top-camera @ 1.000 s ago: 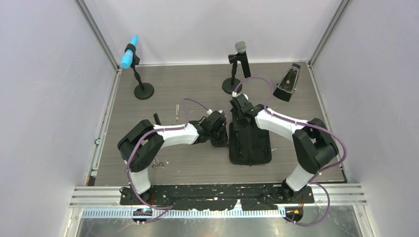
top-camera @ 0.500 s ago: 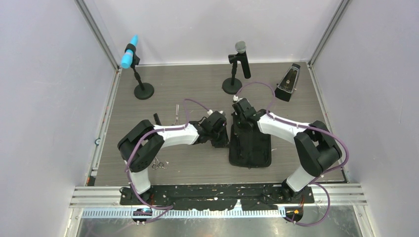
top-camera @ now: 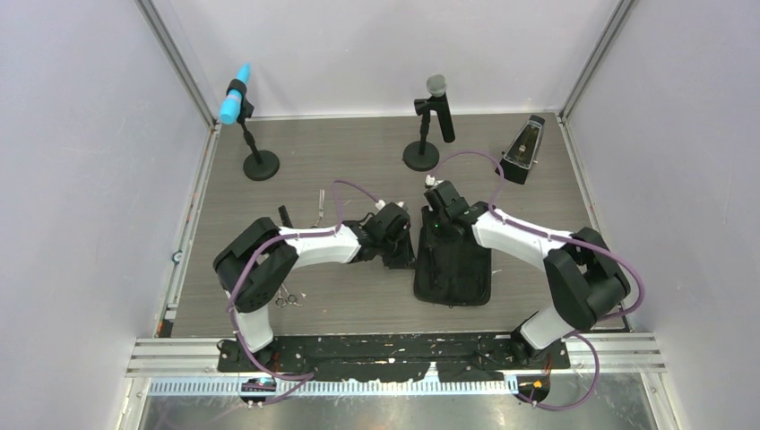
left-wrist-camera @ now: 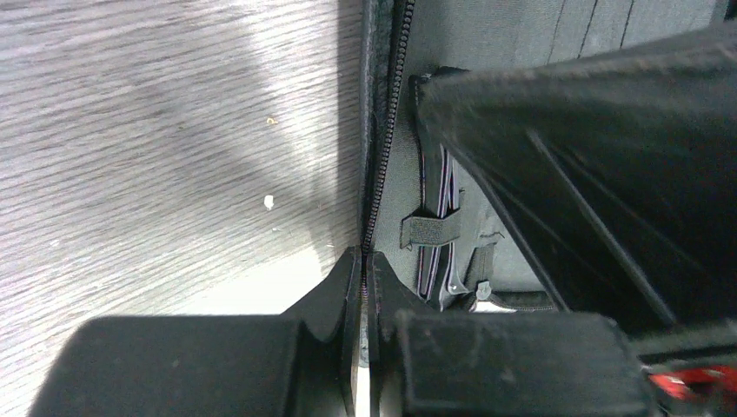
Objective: Sort the hair-cutting tools
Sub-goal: Place the haircut tool in the hairdressing tool bag, then move the hairdressing tool bag to the center of the board, then move the scissors to the center of the board.
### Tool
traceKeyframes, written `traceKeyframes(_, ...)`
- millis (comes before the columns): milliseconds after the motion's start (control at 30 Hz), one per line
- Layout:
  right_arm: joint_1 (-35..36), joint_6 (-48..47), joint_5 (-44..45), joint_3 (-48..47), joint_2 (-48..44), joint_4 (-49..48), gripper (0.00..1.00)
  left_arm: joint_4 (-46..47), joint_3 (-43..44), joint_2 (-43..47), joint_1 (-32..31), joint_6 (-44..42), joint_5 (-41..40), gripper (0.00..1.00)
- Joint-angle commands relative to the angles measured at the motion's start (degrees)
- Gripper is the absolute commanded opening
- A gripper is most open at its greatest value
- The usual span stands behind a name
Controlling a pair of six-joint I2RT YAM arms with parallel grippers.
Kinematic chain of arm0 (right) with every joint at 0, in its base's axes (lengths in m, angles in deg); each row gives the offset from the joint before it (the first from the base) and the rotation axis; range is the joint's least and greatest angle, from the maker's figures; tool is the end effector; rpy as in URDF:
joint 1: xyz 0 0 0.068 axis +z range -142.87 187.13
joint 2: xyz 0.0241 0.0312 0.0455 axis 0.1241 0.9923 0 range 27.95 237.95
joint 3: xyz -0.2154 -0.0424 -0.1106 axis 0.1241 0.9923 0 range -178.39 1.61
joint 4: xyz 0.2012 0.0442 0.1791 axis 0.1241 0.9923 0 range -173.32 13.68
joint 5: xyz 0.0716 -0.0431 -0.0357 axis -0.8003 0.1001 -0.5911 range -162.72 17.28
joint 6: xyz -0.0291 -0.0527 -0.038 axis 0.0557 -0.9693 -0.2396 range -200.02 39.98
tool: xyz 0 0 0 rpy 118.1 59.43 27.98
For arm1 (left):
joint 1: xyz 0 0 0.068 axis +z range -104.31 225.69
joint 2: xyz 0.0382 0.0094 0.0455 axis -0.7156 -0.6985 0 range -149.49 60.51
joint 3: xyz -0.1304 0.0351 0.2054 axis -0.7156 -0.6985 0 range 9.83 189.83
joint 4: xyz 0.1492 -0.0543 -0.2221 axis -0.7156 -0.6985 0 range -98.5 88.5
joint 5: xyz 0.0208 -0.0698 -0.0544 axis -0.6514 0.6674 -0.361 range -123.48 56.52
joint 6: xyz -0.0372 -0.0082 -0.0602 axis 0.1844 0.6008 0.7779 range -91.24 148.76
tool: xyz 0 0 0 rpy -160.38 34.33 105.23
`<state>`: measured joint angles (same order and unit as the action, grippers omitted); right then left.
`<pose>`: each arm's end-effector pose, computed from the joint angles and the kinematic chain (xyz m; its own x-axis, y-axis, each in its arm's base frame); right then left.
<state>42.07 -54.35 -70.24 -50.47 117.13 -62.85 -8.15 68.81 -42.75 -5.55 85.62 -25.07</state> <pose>0.2712 0.1865 0.1304 -0.8632 -0.0753 -0.4992 -0.1989 0.9595 0.1993 0.2333 -0.3043 0.1041 -0.9599 -0.1274 -0.2495 0.0463 0.8062 -0.5899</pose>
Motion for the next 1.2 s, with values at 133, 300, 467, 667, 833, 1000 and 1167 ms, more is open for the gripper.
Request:
traceKeyframes(133, 0.2, -0.8, 4.0, -1.8, -13.9, 4.5, 0.57, 1.3, -4.4, 4.9, 1.1, -0.6, -4.8, 0.0)
traceKeyframes(300, -1.1, -1.4, 7.3, 0.0, -18.9, 7.0, 0.64, 1.5, -9.0, 7.9, 3.3, -1.2, -6.5, 0.0)
traceKeyframes(467, -1.4, -1.5, 7.1, 3.0, -22.3, 6.9, 0.69, -0.7, -11.6, 12.4, 5.6, -4.6, -7.2, 0.0)
traceKeyframes(667, -1.4, -1.7, 7.0, 6.0, -26.6, 5.2, 0.74, -8.0, -10.7, 17.8, 7.4, -11.7, -11.5, 0.1)
traceKeyframes(833, -1.4, -1.9, 7.8, 7.3, -30.0, 4.2, 0.79, -11.6, -10.5, 22.9, 7.6, -13.9, -15.1, 0.47)
traceKeyframes(1000, -1.5, -2.6, 8.8, 7.4, -33.3, 2.8, 0.84, -16.3, -10.2, 28.9, 9.2, -16.1, -19.0, 0.8)
traceKeyframes(1167, -1.7, -3.8, 10.1, 10.0, -38.1, -1.1, 0.99, -20.1, -11.2, 33.3, 14.7, -18.6, -21.1, 0.92)
